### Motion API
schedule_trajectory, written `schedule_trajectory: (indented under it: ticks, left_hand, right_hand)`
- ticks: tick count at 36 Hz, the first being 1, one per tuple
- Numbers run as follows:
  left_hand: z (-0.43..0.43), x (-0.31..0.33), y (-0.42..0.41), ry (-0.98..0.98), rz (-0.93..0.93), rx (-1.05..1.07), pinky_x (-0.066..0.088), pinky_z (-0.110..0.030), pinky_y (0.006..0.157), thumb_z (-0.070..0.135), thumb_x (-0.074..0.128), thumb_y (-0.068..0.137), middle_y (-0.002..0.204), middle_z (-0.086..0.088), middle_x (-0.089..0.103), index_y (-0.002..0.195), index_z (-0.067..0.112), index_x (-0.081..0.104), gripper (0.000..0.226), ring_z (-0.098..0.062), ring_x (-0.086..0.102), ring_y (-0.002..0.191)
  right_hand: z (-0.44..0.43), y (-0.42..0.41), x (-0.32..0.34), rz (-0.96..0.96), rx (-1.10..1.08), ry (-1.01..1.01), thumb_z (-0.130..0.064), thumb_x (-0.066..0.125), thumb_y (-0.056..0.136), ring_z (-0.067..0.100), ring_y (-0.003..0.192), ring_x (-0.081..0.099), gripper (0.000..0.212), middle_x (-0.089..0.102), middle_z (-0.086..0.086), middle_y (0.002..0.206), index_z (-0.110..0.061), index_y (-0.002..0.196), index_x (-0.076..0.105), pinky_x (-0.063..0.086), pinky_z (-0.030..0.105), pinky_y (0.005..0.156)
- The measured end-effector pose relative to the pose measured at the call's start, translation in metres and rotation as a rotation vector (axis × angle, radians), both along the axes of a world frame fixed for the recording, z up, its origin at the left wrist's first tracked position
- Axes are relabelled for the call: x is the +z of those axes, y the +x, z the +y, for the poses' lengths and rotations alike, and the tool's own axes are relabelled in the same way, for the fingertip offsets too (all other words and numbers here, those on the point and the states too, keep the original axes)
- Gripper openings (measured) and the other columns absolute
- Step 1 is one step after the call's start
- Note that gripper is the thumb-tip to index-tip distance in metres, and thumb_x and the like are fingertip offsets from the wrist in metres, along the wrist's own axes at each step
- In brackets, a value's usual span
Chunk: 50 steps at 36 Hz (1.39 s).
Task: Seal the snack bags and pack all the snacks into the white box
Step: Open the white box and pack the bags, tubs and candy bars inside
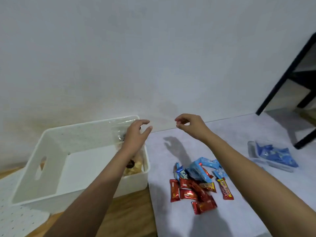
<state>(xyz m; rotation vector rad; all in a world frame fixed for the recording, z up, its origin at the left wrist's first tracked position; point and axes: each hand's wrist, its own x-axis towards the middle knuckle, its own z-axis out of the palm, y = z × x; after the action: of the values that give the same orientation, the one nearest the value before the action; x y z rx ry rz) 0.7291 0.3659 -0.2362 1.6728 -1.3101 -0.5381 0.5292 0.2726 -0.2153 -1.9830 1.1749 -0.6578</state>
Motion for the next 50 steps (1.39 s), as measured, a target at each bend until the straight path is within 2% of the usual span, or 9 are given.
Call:
schedule_trajectory:
  ticks: [12, 17, 19, 22, 27, 32, 38, 43, 50]
  left_hand:
    - [-0.016, -0.077, -0.251, 0.305, 0.088, -0.296, 0.039, -0.019, 0.091, 0.017, 0.063, 0.087, 0.129, -0.012, 0.05, 0.13, 0.005, 0.047, 0.047, -0.021, 0.05, 0.115]
    - [-0.008, -0.116, -0.323, 0.513, 0.172, -0.303, 0.049, -0.035, 0.087, 0.021, 0.061, 0.089, 0.126, 0.001, 0.048, 0.139, 0.015, 0.035, 0.058, -0.024, 0.056, 0.109]
    - [-0.005, -0.128, -0.341, 0.558, 0.221, -0.292, 0.052, -0.028, 0.074, 0.023, 0.06, 0.089, 0.134, 0.002, 0.044, 0.145, 0.02, 0.024, 0.067, -0.019, 0.059, 0.1]
    - [-0.004, -0.142, -0.359, 0.582, 0.292, -0.278, 0.052, -0.037, 0.091, 0.034, 0.057, 0.089, 0.139, 0.006, 0.038, 0.147, 0.031, 0.01, 0.075, -0.014, 0.056, 0.109]
    - [-0.009, -0.144, -0.379, 0.537, 0.262, -0.214, 0.044, -0.021, 0.086, 0.019, 0.041, 0.098, 0.121, 0.021, 0.038, 0.142, 0.035, 0.016, 0.052, -0.006, 0.045, 0.11]
    - [-0.015, -0.152, -0.38, 0.574, 0.2, -0.155, 0.047, -0.034, 0.097, 0.012, 0.035, 0.098, 0.124, 0.005, 0.054, 0.144, 0.031, 0.026, 0.051, -0.015, 0.054, 0.112]
    - [-0.022, -0.144, -0.385, 0.577, 0.182, -0.135, 0.044, -0.035, 0.101, 0.005, 0.036, 0.096, 0.122, 0.007, 0.05, 0.141, 0.025, 0.035, 0.049, -0.016, 0.05, 0.117]
    - [-0.026, -0.14, -0.393, 0.569, 0.235, -0.104, 0.051, -0.042, 0.094, 0.01, 0.036, 0.096, 0.119, 0.002, 0.058, 0.136, 0.026, 0.039, 0.044, -0.019, 0.056, 0.113]
    - [-0.034, -0.144, -0.407, 0.618, 0.361, -0.081, 0.055, -0.05, 0.086, 0.016, 0.036, 0.096, 0.128, -0.003, 0.055, 0.145, 0.037, 0.018, 0.056, -0.023, 0.059, 0.111]
  right_hand:
    - [-0.044, -0.274, -0.052, 0.119, -0.322, 0.116, -0.005, 0.059, 0.086, 0.019, 0.086, 0.058, 0.023, 0.067, 0.013, 0.102, -0.008, 0.108, 0.065, 0.045, 0.016, 0.065]
    - [-0.064, -0.364, -0.102, 0.32, -0.382, 0.14, -0.005, 0.061, 0.084, 0.032, 0.115, 0.054, 0.042, 0.057, 0.019, 0.127, -0.005, 0.125, 0.055, 0.039, 0.03, 0.094]
    - [-0.075, -0.389, -0.117, 0.405, -0.331, 0.136, -0.014, 0.063, 0.086, 0.034, 0.126, 0.045, 0.052, 0.047, 0.019, 0.138, -0.007, 0.134, 0.046, 0.034, 0.035, 0.103]
    - [-0.098, -0.411, -0.136, 0.557, -0.244, 0.121, -0.035, 0.06, 0.088, 0.03, 0.142, 0.02, 0.069, 0.023, 0.011, 0.155, -0.016, 0.145, 0.028, 0.021, 0.043, 0.115]
    - [-0.12, -0.416, -0.157, 0.689, -0.178, 0.204, -0.062, 0.047, 0.085, 0.022, 0.146, -0.008, 0.082, -0.003, -0.005, 0.159, -0.031, 0.149, 0.005, 0.001, 0.054, 0.115]
    - [-0.11, -0.421, -0.163, 0.6, -0.349, 0.128, -0.066, 0.055, 0.077, 0.031, 0.135, 0.026, 0.083, 0.031, 0.007, 0.147, -0.029, 0.144, 0.025, 0.024, 0.051, 0.108]
    - [-0.091, -0.44, -0.163, 0.347, -0.479, 0.203, -0.039, 0.066, 0.083, 0.032, 0.104, 0.057, 0.046, 0.057, 0.015, 0.116, -0.017, 0.122, 0.056, 0.046, 0.041, 0.088]
    - [-0.078, -0.456, -0.156, 0.128, -0.603, 0.297, -0.007, 0.06, 0.087, 0.032, 0.098, 0.061, 0.019, 0.068, 0.018, 0.108, -0.003, 0.102, 0.069, 0.044, 0.03, 0.086]
    - [-0.067, -0.463, -0.129, 0.119, -0.752, 0.18, -0.013, 0.058, 0.089, 0.035, 0.104, 0.059, 0.02, 0.068, 0.015, 0.111, -0.005, 0.103, 0.07, 0.044, 0.036, 0.089]
